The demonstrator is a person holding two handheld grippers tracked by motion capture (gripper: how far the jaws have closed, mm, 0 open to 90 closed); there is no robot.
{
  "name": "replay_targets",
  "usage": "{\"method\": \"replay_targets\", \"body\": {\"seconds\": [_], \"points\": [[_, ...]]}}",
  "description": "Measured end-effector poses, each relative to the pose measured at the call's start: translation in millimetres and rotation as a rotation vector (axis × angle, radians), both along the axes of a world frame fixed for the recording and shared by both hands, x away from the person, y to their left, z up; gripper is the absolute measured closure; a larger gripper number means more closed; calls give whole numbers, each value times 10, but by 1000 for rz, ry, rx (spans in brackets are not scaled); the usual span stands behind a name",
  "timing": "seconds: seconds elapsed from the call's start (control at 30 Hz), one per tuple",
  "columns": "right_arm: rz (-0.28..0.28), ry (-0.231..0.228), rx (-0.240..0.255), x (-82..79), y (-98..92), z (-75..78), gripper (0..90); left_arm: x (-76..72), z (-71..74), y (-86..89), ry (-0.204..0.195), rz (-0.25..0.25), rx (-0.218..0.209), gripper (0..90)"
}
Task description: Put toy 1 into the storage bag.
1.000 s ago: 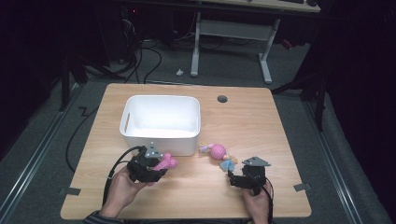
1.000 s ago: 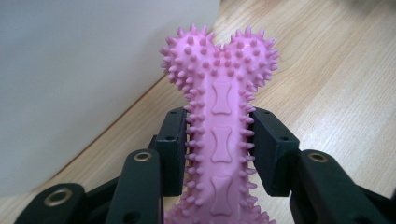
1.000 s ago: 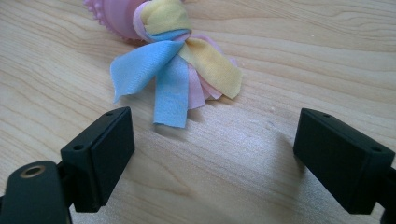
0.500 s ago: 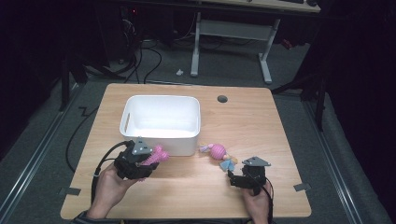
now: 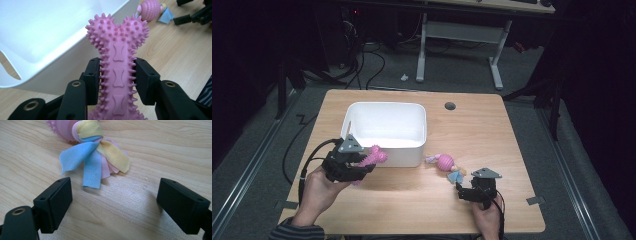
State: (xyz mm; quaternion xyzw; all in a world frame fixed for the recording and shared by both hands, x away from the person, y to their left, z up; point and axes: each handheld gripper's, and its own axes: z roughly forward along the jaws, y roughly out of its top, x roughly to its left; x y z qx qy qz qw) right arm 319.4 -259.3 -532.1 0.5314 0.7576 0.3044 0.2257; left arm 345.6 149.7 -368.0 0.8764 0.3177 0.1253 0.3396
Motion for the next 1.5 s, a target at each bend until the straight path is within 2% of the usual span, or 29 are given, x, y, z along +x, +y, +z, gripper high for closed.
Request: {"method": "replay_targets", "body": {"seconds": [0.57, 0.6, 0.8, 0.87, 0.93, 1.03, 1.17, 1.33, 1.5], "points": [[1, 0, 0, 0, 0, 0, 130, 234, 274, 67, -18, 24, -15, 589], [1, 0, 0, 0, 0, 0, 130, 271, 303, 71, -19, 30, -24, 589], [1, 0, 0, 0, 0, 0, 130, 386, 363, 69, -18, 35, -24, 589], [1, 0, 0, -1, 0, 0, 130, 442, 383, 57, -29, 37, -16, 588], [1, 0, 0, -1, 0, 0, 130, 467, 386, 56, -28, 38, -23, 587], [2, 0, 1, -1, 0, 0, 130, 572, 383, 62, -4, 40, -63, 586], [2, 0, 0, 0, -1, 0, 130, 624, 376, 36, -4, 46, -68, 587], [2, 0, 1, -1, 0, 0, 130, 695, 362, -16, -10, 41, -45, 586], [1, 0, 1, -1, 0, 0, 130, 834, 318, -89, 4, 49, -43, 586]]}}
